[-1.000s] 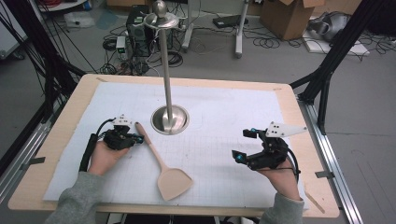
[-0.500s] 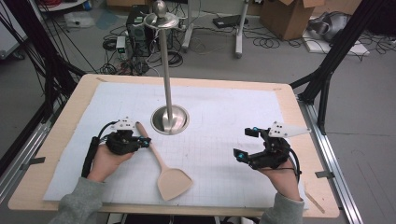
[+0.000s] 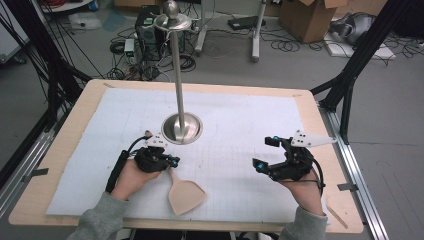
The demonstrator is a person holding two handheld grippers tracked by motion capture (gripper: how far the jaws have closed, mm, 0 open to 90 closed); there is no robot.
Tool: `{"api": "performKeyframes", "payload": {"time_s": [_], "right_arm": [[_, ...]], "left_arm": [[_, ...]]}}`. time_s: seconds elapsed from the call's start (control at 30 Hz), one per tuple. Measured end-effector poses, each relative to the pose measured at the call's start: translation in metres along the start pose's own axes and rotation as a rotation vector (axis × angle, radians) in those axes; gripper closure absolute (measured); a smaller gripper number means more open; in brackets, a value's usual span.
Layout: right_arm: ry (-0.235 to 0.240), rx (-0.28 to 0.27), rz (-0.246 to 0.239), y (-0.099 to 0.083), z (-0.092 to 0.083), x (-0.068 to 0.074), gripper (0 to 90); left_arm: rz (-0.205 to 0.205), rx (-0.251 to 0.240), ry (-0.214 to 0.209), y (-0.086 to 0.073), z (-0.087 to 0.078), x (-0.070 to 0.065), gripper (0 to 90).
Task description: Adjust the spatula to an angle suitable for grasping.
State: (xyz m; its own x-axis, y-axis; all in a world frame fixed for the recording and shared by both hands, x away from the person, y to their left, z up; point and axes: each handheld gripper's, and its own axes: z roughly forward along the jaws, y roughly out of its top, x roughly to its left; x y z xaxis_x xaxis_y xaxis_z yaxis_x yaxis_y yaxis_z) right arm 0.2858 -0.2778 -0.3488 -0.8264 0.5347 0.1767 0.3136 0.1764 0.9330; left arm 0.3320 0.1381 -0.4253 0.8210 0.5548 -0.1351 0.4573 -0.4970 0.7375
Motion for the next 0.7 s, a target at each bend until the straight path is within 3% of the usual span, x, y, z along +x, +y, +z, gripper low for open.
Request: {"api": "performKeyframes", "payload": {"time_s": [0.27,0.57,0.7], "right_arm": [[-0.008,-0.010,0.007,0.000,-0.002,-0.001,6.0],[0.003,-0.022,0.012,0.000,-0.003,0.000,6.0],[0.015,-0.032,0.021,0.000,-0.004,0.000,6.0]], "left_arm": [[0.010,0.011,-0.020,0.000,0.007,-0.010,89.6],[0.017,0.055,-0.044,-0.004,0.012,-0.016,89.7],[0.027,0.073,-0.033,-0.005,0.012,-0.017,89.7]]}}
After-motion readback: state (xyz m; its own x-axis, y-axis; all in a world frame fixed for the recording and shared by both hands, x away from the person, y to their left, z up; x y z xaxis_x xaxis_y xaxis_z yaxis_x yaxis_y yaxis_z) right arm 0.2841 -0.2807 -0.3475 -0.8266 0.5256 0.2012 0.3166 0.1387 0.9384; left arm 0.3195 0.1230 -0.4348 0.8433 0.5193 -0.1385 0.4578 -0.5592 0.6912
